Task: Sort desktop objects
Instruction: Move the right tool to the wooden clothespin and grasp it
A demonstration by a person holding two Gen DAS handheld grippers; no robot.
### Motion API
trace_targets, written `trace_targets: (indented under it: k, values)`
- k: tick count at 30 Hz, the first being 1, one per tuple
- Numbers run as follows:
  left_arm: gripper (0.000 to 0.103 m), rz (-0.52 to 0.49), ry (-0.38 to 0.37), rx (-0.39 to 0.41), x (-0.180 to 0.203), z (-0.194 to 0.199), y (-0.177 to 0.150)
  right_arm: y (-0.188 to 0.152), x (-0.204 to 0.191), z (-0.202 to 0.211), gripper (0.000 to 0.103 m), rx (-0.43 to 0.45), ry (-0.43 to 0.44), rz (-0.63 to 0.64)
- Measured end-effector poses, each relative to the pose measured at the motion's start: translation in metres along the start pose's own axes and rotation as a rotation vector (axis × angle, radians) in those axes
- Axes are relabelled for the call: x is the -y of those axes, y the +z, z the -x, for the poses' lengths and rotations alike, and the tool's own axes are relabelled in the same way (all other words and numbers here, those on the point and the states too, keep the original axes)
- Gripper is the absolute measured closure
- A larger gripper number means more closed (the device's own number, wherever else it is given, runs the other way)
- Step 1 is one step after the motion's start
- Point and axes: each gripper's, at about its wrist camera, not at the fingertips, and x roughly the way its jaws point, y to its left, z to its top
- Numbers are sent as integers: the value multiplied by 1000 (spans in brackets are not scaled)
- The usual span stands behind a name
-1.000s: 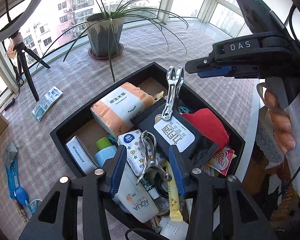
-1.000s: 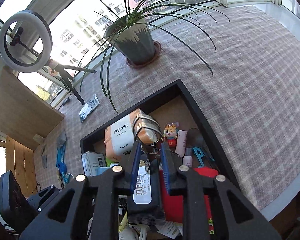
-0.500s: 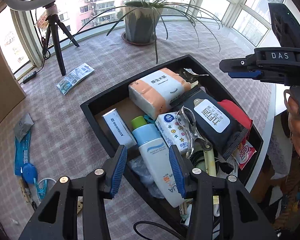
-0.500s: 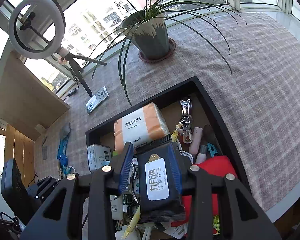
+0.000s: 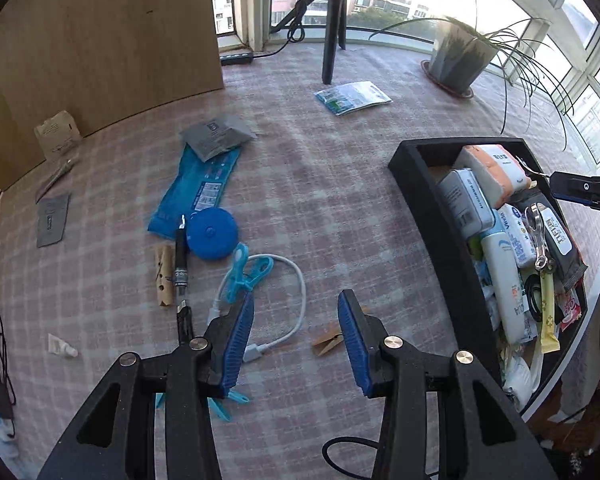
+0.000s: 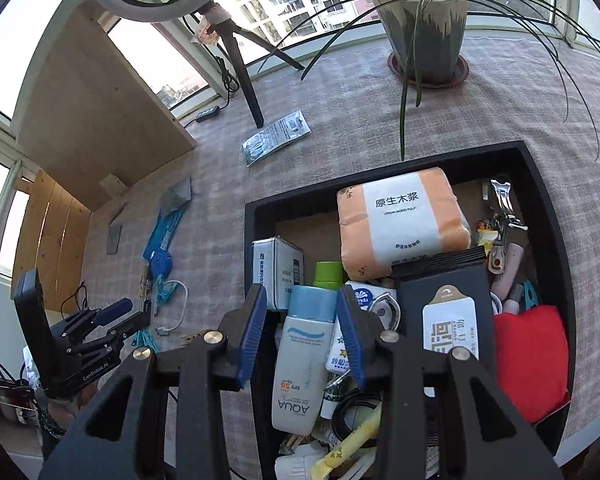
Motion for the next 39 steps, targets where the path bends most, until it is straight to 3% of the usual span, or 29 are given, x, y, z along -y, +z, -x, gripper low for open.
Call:
trace_targets:
  k: [5, 8, 10, 15, 20, 33, 39]
  values:
    - [61, 83, 52, -17, -51, 5, -26, -5, -43, -26, 66, -60, 27, 130]
    - [61, 111, 89, -41, -72, 2, -44, -18, -77, -48, 57, -112, 25, 261]
    - [61, 142, 89, -71, -86, -4, -56, -29, -97, -63, 57, -145, 13, 358]
    - [61, 159, 80, -94, -89, -10, -80, -60, -138, -100, 56, -225, -21, 580]
    - [61, 135, 113, -85, -90, -17, -84, -83, -163, -129, 56, -255, -89, 749]
    - [63, 30, 158, -152, -91, -53, -82, -83, -168, -157, 54, -307, -110, 843]
    - [73, 43, 138, -138, -95, -54, -75, -81, -169, -167, 50, -318, -110, 884]
